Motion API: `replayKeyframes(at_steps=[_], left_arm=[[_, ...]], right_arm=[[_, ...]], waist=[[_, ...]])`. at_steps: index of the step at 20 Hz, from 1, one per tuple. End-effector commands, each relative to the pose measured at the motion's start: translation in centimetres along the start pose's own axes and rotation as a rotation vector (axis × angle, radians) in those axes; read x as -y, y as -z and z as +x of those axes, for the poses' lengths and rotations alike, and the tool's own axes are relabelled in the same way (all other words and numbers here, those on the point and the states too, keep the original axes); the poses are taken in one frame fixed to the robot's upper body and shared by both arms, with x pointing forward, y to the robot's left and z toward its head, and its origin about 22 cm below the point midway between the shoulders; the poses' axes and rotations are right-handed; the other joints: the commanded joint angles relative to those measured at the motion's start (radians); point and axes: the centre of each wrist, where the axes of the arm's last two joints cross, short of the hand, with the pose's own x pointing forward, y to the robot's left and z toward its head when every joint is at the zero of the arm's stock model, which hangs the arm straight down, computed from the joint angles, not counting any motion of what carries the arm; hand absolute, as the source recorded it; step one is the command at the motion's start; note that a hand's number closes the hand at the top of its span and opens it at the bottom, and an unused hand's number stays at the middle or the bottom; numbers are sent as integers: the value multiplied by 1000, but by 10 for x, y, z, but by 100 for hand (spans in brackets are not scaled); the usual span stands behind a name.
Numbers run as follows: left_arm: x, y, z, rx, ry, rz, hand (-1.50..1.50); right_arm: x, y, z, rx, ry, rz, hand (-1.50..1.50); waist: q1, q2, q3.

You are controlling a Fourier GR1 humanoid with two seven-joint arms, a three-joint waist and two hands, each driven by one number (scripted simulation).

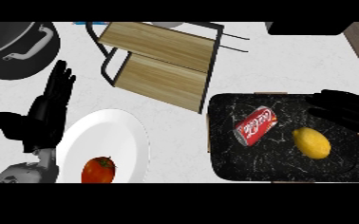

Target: Pick the lemon from the tray and place it in the tiered shelf

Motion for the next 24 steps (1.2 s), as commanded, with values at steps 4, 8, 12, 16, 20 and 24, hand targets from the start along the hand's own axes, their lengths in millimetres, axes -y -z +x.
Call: replayKeyframes(at_steps=[4, 8, 12, 16, 20, 24], left_arm=[[-23, 10, -11, -1, 15, 2, 0], [0, -8, 0, -9, 2, -7, 0], [-1, 0, -11, -7, 5, 5, 0], [-15, -6, -18, -15, 10, 7, 0], [6, -8, -4, -4, 15, -9, 0], [8, 5, -8, -9, -1, 17, 0]], right_arm=[[-35, -1, -50, 101, 15, 59, -150], [-77, 4, -57, 90, -11, 116, -150], [-73, 21, -72, 115, 16, 74, -150], [-95, 30, -79, 124, 21, 61, -150], [-99, 42, -74, 144, 23, 82, -150], [-116, 50, -69, 142, 30, 90, -150]], waist=[[2, -1, -3], [-5, -5, -3], [-4, -4, -3], [-2, -4, -3], [-7, -6, -4], [-10, -5, -4]])
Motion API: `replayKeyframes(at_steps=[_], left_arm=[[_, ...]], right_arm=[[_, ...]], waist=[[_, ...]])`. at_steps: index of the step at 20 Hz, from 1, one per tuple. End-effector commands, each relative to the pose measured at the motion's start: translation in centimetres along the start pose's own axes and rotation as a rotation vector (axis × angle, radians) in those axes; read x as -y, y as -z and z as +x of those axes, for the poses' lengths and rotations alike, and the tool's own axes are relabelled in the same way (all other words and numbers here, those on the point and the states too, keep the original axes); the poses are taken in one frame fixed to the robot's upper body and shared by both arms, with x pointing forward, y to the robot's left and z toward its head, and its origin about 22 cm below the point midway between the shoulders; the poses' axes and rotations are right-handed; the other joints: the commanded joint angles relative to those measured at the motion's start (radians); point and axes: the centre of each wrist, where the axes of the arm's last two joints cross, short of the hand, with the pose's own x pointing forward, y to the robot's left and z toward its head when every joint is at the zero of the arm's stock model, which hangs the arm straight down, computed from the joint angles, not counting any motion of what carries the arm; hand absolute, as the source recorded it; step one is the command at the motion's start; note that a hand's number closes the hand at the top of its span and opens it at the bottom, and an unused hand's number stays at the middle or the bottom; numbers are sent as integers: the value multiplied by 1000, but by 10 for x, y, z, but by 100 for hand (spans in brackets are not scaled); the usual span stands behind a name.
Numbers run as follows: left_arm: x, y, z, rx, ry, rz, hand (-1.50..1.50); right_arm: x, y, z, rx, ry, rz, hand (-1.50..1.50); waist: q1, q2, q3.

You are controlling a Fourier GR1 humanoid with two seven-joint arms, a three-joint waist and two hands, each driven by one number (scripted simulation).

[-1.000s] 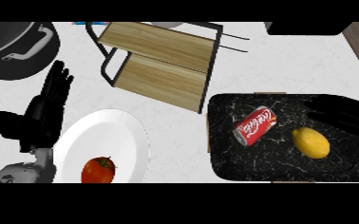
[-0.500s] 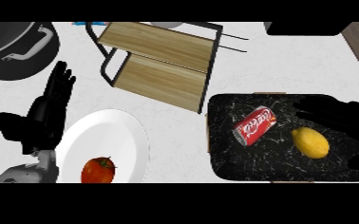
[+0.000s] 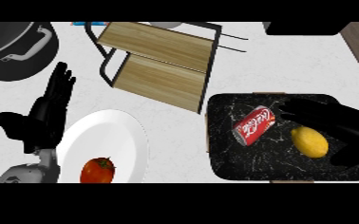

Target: Pick the lemon from the tray and place it in the tiered shelf

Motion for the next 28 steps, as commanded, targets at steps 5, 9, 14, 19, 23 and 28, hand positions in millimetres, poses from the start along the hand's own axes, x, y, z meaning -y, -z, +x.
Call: replayKeyframes(at_steps=[5, 9, 14, 19, 23, 28], left_arm=[[-10, -11, -3, -12, -1, 18, 0], [16, -13, 2, -10, -3, -4, 0], [-4, -2, 5, 11, -29, 13, 0], [-13, -7, 2, -16, 16, 41, 0], [-14, -7, 1, -21, 17, 53, 0], [-14, -9, -3, -32, 14, 47, 0]], right_arm=[[-21, 7, -10, 28, 35, 93, -150], [-16, 29, -10, 87, -42, 83, 150], [-27, 77, 37, -72, -45, -15, 150], [-68, 70, 31, -493, 132, 2, 150], [-71, 102, 53, -641, 171, -54, 150], [-62, 148, 92, -732, 279, -151, 150]], waist=[[2, 0, 0], [3, 0, 0], [-6, -4, -2], [-68, -23, -15], [-74, -25, -12], [-53, -26, -8]])
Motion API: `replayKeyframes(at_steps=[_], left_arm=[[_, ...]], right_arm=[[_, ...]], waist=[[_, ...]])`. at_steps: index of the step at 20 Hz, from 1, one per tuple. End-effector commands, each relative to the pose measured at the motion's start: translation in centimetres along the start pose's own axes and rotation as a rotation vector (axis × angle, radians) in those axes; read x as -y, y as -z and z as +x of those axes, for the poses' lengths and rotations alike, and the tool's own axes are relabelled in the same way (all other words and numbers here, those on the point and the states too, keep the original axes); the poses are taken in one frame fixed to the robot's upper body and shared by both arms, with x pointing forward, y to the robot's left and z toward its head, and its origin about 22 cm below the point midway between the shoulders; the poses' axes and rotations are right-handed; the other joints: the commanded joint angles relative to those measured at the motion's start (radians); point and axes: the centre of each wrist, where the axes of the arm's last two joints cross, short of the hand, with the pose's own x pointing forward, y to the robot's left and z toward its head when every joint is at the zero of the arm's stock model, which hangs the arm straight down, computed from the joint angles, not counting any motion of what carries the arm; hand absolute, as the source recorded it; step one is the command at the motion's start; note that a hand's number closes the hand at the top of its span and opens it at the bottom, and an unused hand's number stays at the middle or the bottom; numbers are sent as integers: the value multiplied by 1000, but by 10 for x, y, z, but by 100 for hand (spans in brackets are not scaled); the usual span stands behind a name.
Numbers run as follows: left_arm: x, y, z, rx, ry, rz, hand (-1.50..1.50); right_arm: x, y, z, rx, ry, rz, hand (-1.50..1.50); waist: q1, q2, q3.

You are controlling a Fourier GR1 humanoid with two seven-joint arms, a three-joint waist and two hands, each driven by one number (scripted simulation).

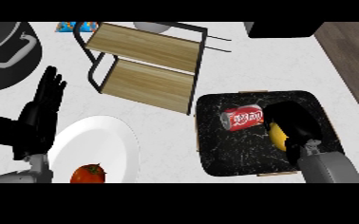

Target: Pick the lemon from the tray and place it in the tiered shelf

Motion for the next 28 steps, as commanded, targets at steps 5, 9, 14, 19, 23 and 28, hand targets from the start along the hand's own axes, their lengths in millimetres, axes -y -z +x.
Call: replayKeyframes(at_steps=[5, 9, 14, 19, 23, 28], left_arm=[[3, 0, -1, -7, 1, -23, 0], [7, 0, -2, -18, -14, -35, 0], [7, 2, -1, -15, -2, -42, 0], [18, 3, 4, 2, -9, -86, 0], [25, 3, 1, 11, -11, -97, 0], [27, 9, 8, 18, -15, -106, 0]], right_arm=[[21, 13, 96, -135, 289, -184, 150], [55, 2, 118, -185, 399, -386, 150], [95, -14, 146, -324, 507, -607, 150], [119, -27, 191, -462, 528, -717, 150], [135, -34, 225, -534, 545, -789, 150], [153, -31, 244, -595, 548, -858, 150]], waist=[[38, 9, 45], [57, -2, 47], [77, -4, 41], [102, 9, 38], [123, 20, 39], [129, 31, 42]])
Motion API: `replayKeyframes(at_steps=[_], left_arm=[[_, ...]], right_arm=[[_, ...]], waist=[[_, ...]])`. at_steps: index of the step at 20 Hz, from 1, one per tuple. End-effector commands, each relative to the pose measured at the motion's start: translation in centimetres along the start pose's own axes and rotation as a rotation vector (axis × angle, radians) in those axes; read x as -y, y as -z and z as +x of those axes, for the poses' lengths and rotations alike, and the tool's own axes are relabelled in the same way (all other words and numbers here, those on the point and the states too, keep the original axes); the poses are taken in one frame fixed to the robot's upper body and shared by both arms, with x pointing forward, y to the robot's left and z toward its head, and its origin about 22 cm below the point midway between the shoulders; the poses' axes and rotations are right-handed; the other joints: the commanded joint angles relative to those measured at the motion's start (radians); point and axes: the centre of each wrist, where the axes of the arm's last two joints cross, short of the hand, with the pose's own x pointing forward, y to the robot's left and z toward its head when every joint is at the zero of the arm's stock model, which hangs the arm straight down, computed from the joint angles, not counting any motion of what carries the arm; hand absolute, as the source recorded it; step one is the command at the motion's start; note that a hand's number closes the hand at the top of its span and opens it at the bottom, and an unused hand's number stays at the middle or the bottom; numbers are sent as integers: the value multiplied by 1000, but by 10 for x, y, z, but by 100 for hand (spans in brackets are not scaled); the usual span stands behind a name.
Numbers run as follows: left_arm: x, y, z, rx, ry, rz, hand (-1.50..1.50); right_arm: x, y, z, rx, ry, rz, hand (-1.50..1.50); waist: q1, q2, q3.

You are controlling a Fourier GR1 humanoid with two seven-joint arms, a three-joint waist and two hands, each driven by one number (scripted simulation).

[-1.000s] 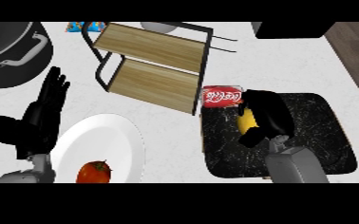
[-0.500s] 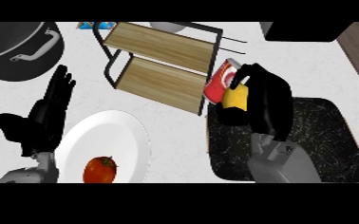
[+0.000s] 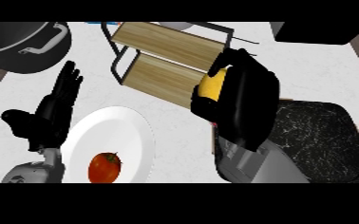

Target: Pick the lemon from the tray and place it in the tiered shelf

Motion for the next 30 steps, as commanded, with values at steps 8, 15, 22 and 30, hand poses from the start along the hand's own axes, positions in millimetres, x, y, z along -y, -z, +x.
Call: replayKeyframes(at_steps=[8, 15, 22, 30], left_arm=[[4, 6, 1, 27, 2, -13, 0], [20, 7, 0, 36, -3, -29, 0], [18, 13, 9, 40, -16, -9, 0], [14, 11, 2, 43, 9, -25, 0]], right_arm=[[-13, 20, 35, -232, 48, -124, 150], [-33, 35, 45, -229, 45, -171, 150], [-46, 49, 55, -239, 27, -158, 150], [-61, 72, 31, -338, 184, -134, -150]], waist=[[19, 22, 5], [21, 30, 6], [21, 30, 7], [32, 40, 8]])
